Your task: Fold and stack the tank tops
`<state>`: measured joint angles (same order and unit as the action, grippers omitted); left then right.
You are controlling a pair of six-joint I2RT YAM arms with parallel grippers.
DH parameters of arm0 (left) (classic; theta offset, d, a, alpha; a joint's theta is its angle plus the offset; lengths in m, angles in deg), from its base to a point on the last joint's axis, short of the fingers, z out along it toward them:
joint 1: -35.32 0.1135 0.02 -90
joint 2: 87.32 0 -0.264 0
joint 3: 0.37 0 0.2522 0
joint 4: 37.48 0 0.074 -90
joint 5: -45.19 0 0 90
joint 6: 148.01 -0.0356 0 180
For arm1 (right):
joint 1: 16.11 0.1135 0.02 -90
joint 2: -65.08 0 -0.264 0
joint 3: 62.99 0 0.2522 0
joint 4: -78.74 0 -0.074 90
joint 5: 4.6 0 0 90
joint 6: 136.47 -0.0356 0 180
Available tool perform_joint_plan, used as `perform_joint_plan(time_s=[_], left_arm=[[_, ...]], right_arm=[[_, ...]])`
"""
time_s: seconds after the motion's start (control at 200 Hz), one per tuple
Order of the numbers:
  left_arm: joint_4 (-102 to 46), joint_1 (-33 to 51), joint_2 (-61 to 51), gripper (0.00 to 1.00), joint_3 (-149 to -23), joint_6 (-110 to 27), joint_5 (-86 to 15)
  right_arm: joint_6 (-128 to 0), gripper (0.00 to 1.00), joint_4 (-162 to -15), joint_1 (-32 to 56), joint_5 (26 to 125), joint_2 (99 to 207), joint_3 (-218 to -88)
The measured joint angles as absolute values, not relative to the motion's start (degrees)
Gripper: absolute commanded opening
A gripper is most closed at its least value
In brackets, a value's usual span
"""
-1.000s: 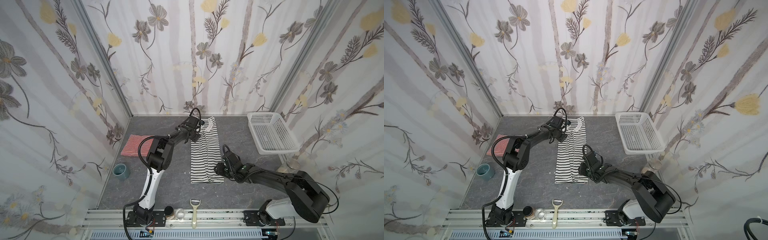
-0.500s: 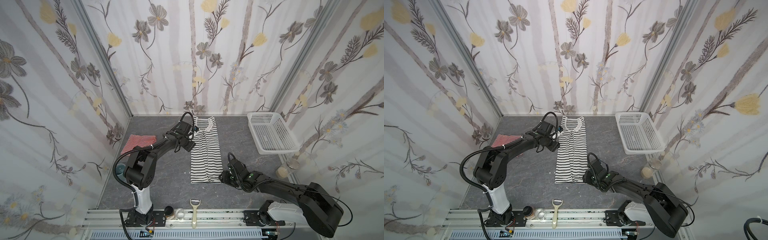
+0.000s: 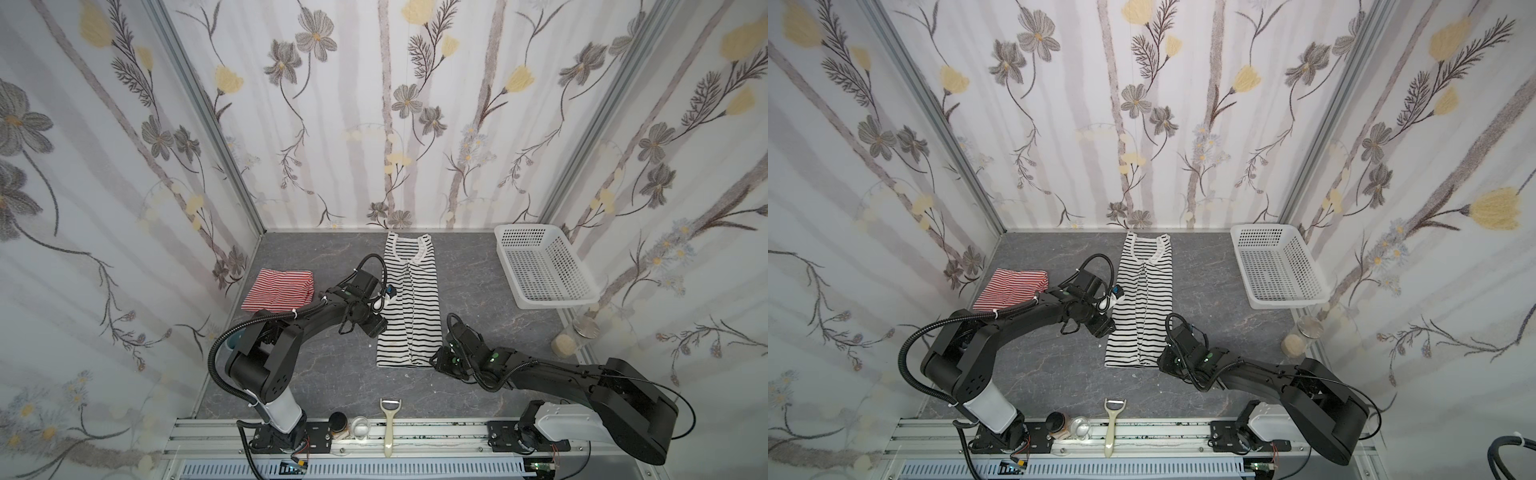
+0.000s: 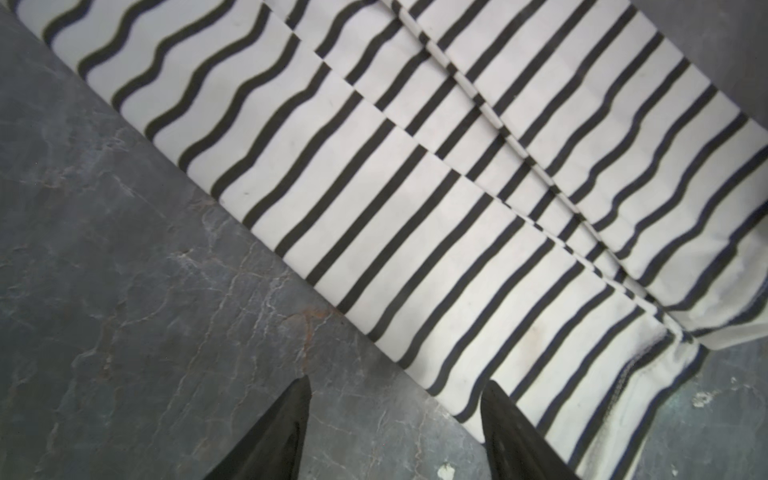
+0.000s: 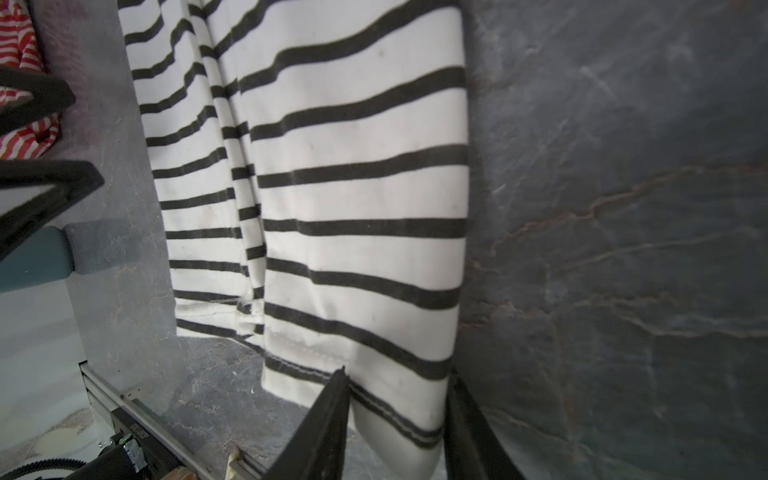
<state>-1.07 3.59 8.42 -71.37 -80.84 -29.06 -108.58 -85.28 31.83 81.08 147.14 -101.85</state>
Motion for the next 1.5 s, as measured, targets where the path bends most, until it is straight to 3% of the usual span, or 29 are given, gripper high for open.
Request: perform_joint_plan(time_s=[0.205, 0.45, 1.119, 1.184, 1.374, 1.504], left_arm=[[-1.1, 0.0, 6.6, 0.65, -68.6, -83.1, -27.7], [-1.1, -6.5, 5.5, 0.64, -64.6, -85.0, -29.2], [0.1, -11.5, 2.6, 0.53, -59.7, -88.7, -32.8], [0.0, -11.5, 3.0, 0.46, -60.0, -88.7, -33.2], [-3.4, -11.9, 5.0, 0.04, -60.9, -89.1, -37.0], [-5.4, -13.2, 5.6, 0.00, -61.0, -89.9, -38.8]], right_arm=[[-108.8, 0.00, -85.1, 31.4, 81.3, 147.1, -101.7], [-108.9, 0.00, -85.0, 31.3, 81.0, 145.5, -101.7], [-107.2, 0.00, -84.4, 28.2, 80.6, 143.4, -103.1], [-106.9, 0.00, -84.4, 28.2, 80.3, 143.4, -103.2], [-106.8, 0.00, -84.4, 28.2, 79.9, 142.7, -103.2], [-106.3, 0.00, -84.3, 28.1, 79.9, 141.9, -103.2]])
